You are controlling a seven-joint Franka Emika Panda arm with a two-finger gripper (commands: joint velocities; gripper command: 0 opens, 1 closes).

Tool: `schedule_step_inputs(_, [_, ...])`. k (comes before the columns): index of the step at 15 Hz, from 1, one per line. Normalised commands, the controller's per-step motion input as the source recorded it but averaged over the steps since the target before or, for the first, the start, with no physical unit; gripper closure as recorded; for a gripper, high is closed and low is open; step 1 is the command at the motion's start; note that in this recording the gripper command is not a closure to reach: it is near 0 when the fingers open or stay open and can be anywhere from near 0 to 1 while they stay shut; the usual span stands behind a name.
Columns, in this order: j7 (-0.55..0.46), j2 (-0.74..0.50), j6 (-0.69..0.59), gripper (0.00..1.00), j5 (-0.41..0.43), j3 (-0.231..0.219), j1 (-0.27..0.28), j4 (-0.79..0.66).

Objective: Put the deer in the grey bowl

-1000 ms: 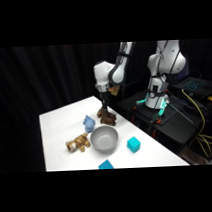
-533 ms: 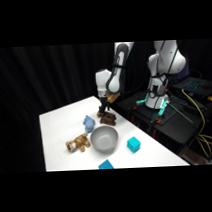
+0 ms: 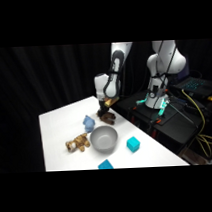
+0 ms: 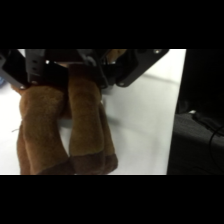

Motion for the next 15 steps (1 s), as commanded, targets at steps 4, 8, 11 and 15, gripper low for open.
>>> schedule_step_inputs(4, [0.25, -0.31, -0.08, 0.07, -0.318, -0.407, 0.348, -0.20])
schedule_step_inputs(8, [0.38, -0.74, -0.50, 0.00, -0.773, -0.746, 0.587, -0.23])
schedule_step_inputs(11, [0.41, -0.80, -0.71, 0.00, -0.951, -0.373, 0.260, 0.04])
schedule_step_inputs(15, [0.08, -0.69, -0.59, 0.49, -0.447, 0.561, -0.391, 0.13])
